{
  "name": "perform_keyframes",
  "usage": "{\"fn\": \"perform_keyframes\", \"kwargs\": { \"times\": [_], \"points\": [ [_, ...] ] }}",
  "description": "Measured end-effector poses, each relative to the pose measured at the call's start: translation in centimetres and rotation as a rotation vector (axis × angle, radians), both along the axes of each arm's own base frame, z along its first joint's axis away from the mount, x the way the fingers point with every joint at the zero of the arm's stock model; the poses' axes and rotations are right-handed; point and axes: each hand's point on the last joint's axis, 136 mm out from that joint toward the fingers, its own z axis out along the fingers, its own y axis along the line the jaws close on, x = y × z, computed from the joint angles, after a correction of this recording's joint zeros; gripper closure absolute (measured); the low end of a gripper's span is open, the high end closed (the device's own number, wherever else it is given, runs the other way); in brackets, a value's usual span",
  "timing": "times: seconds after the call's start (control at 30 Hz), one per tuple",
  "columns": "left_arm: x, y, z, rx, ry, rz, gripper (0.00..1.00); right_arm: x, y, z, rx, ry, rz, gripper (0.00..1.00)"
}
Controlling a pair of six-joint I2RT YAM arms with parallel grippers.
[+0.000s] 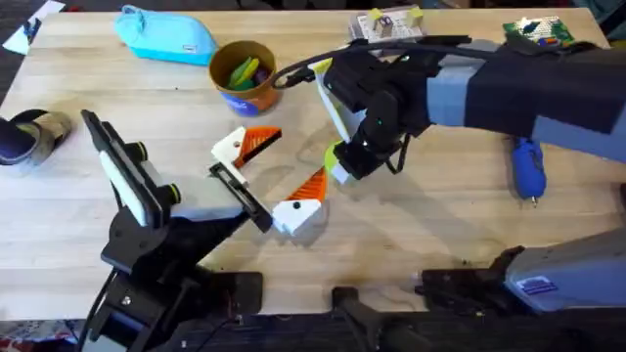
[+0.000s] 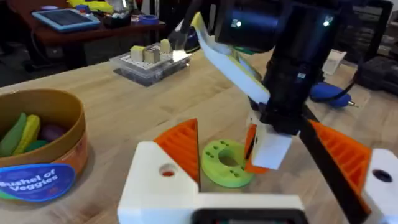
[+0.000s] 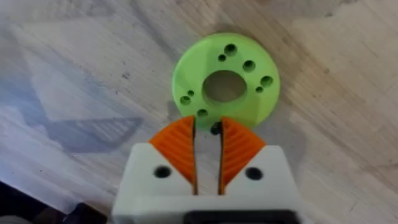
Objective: Pick up the gripper from the table and insert it into the empty holder that is missing its gripper. Then pick up a screw, insert it into the mounting hole, and use the screwdriver to tighten it. Finally, clean up the table by picking up the vegetable and placing it into the bucket.
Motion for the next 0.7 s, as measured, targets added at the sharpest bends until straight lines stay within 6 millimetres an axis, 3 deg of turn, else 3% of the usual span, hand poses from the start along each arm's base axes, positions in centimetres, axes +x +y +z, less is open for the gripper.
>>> {"fn": "perform_keyframes", "kwargs": {
  "times": [0.07,0.1,0.5,0.6,0.7],
  "points": [
    [0.0,0.0,0.0,0.000,0.000,0.000,0.010,0.0,0.0,0.0,-0.001,0.000,-0.004,0.965],
    [0.0,0.0,0.0,0.000,0.000,0.000,0.010,0.0,0.0,0.0,-0.002,-0.001,-0.006,0.989],
    [0.0,0.0,0.0,0.000,0.000,0.000,0.010,-0.1,-1.1,0.5,-0.051,0.011,-0.020,0.994],
    [0.0,0.0,0.0,0.000,0.000,0.000,0.010,1.2,-0.3,2.7,-0.029,-0.020,-0.019,0.994],
    [0.0,0.0,0.0,0.000,0.000,0.000,0.010,3.4,1.4,6.3,0.030,-0.100,-0.011,0.995]
  ]
}}
